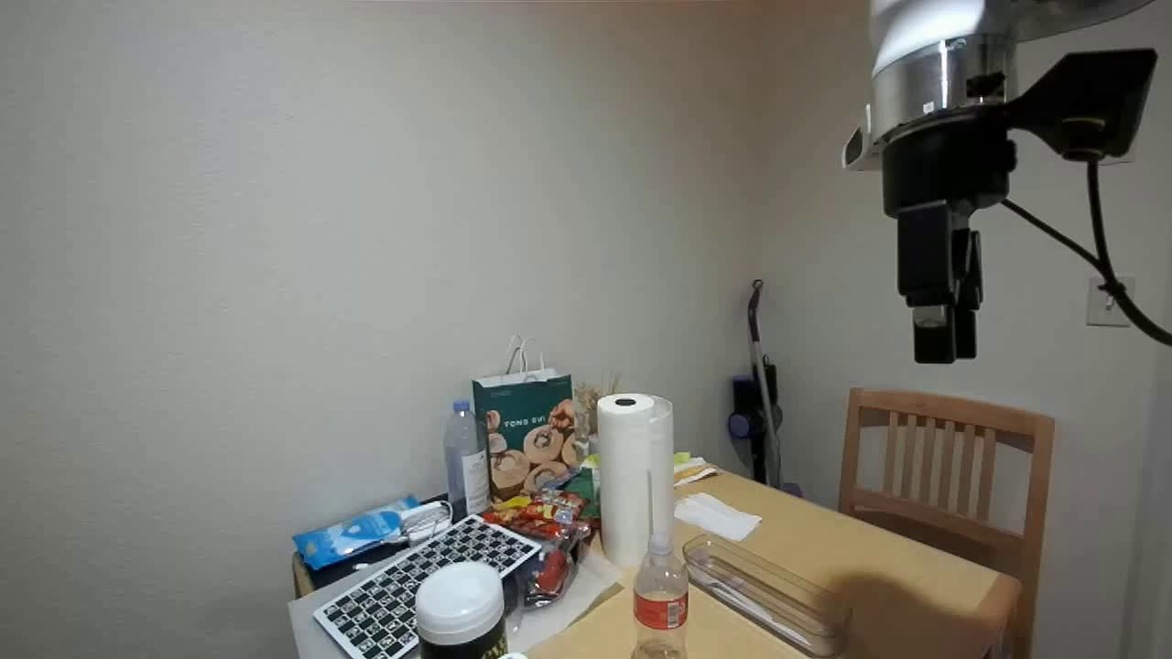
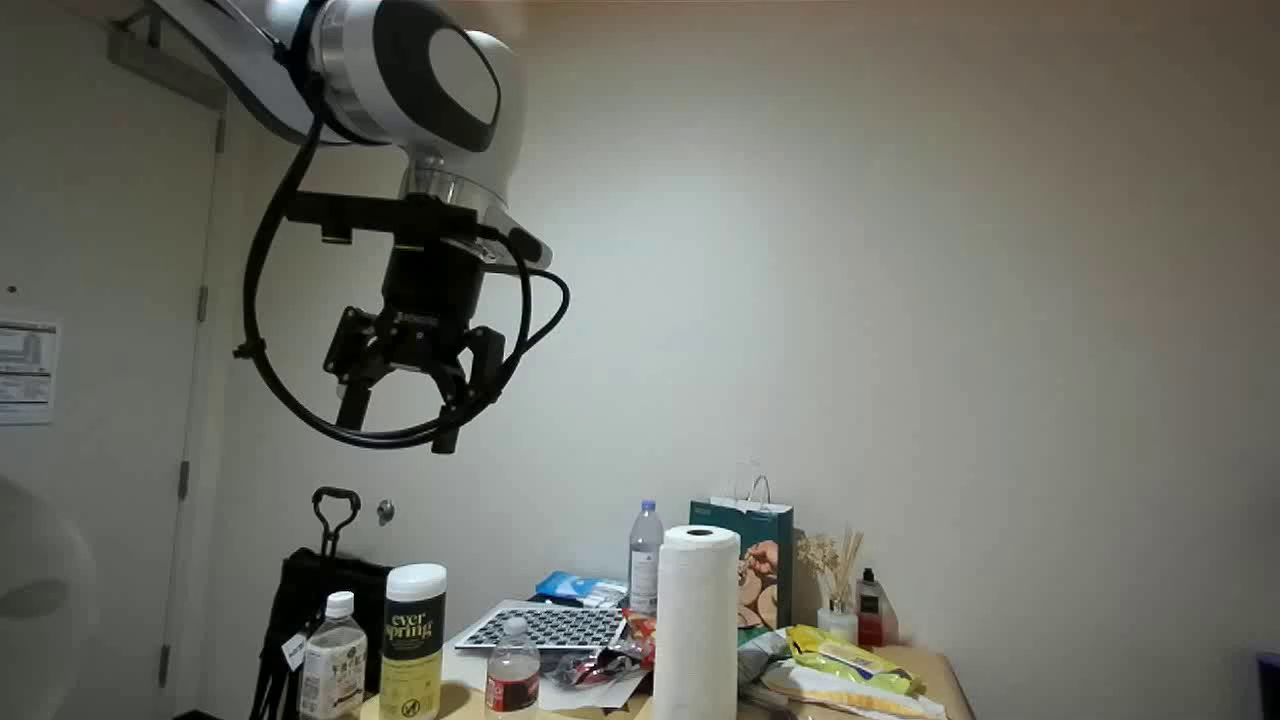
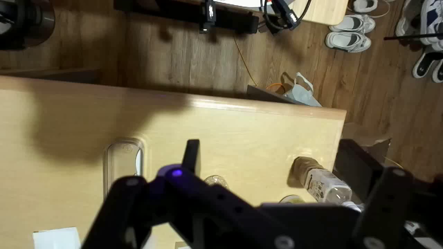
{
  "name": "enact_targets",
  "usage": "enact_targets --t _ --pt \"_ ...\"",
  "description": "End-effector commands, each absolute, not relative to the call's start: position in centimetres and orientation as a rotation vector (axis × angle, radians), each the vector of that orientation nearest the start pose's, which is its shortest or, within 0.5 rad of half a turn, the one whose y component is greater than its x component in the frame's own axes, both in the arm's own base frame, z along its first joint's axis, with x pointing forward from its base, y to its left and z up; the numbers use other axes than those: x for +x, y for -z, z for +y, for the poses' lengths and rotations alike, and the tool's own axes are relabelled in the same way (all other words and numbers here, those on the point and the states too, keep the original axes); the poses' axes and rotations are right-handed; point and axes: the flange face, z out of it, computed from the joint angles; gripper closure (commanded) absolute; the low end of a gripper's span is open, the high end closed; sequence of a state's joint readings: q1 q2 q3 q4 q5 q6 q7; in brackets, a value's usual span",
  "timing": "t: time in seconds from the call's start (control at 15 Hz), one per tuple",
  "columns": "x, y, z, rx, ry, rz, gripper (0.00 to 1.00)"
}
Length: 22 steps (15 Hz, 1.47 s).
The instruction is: Put the bottle in the clear case
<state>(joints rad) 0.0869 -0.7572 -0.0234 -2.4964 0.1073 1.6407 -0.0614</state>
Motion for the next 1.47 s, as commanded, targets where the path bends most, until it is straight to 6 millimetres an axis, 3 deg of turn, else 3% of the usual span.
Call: enact_targets --t 0.0,0.47,0.73,1.07,1.4 --pt "31.1 -52.2 2.9 -3.010 -0.151 -0.180 0.00" --pt "31.3 -51.8 2.9 -3.011 -0.173 -0.174 0.00" --pt "31.5 -51.2 3.3 -3.018 -0.190 -0.269 0.00" --pt "32.0 -47.7 3.1 -3.009 -0.239 -0.438 0.00" --pt "32.3 -42.7 3.3 -2.960 -0.288 -0.593 0.00"
